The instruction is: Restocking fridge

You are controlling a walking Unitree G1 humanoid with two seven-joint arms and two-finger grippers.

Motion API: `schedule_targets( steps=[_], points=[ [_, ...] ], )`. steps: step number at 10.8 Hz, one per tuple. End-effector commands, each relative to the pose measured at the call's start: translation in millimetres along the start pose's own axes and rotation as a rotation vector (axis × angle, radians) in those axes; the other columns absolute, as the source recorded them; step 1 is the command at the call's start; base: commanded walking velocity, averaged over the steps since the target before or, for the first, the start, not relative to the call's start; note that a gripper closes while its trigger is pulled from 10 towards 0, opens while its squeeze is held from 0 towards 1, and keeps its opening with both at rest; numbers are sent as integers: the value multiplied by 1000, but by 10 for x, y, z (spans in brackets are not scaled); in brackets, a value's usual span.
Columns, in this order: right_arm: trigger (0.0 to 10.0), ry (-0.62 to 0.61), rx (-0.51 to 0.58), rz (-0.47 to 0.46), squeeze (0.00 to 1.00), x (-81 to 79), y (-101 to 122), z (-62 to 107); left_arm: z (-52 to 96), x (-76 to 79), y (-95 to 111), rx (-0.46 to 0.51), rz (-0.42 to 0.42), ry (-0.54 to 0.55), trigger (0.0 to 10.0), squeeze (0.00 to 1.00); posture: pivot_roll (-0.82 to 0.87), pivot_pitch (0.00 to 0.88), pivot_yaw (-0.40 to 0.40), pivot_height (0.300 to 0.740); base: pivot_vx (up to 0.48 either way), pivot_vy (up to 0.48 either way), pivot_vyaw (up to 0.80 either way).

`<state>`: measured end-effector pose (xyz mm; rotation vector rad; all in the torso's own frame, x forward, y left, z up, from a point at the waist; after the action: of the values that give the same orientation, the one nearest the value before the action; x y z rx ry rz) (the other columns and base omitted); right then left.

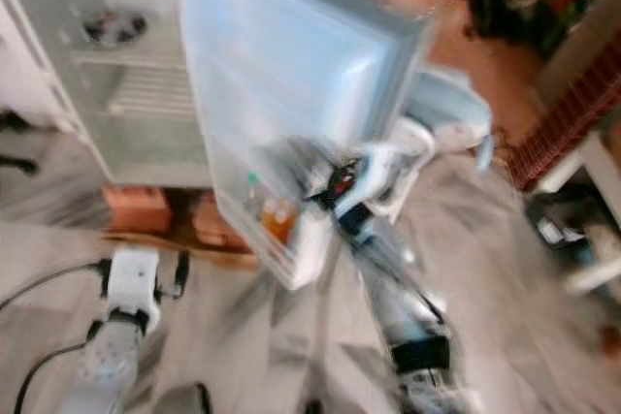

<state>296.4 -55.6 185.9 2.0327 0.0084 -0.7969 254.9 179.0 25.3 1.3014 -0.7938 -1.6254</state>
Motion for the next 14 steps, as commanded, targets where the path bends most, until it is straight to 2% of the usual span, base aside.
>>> schedule_targets(
  steps=[1,2,3,4,5,7,8,10,11,14],
  points=[
    [10000,60,-69,-34,0,-81,-86,100,47,-48,-82,-27,-11,10,10000,0,257,100,-82,740,0,0,0],
    [10000,52,-210,-21,0,5,-282,373,82,-54,-123,-41,-22,5,10000,0,252,101,-76,740,0,0,0],
    [10000,60,-552,19,0,102,-678,1033,118,-77,-166,-54,-35,-1,10000,0,249,101,-74,740,0,0,0],
    [10000,20,-717,42,0,179,-808,1329,122,-83,-183,-61,-37,-8,10000,0,246,96,-75,740,0,0,0],
    [10000,-67,-858,123,0,314,-848,1526,130,-60,-213,-74,-32,-23,10000,0,249,94,-76,740,0,0,0],
    [10000,-319,-897,320,0,805,-791,1556,130,-34,-205,-68,-46,-36,10000,0,256,92,-77,740,0,0,0],
    [10000,-448,-894,460,0,1063,-696,1554,119,-29,-198,-67,-46,-37,10000,0,256,93,-78,740,0,0,0],
    [10000,-566,-798,545,0,1215,-586,1453,78,4,-173,-59,-41,-48,10000,0,250,88,-81,740,0,0,0],
    [10000,-614,-764,556,0,1265,-565,1436,67,28,-147,-44,-41,-58,10000,0,249,87,-81,740,0,0,0],
    [10000,-614,-764,556,0,1265,-565,1436,67,28,-147,-44,-41,-58,10000,0,249,87,-81,740,0,0,0]
  ],
)
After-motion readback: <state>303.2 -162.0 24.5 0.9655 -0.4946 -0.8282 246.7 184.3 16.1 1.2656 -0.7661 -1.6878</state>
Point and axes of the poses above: a point about 5 cm out from each wrist's last joint towards the gripper, its own z axis pointing back from the gripper into the wrist, its own y axis along the axis of the wrist's last joint, x = y × z, the point moved 4 cm from there along -z, pointing out of the wrist towards the gripper, and after that the axes turned 11 degrees about -z, right-handed, at the moved point
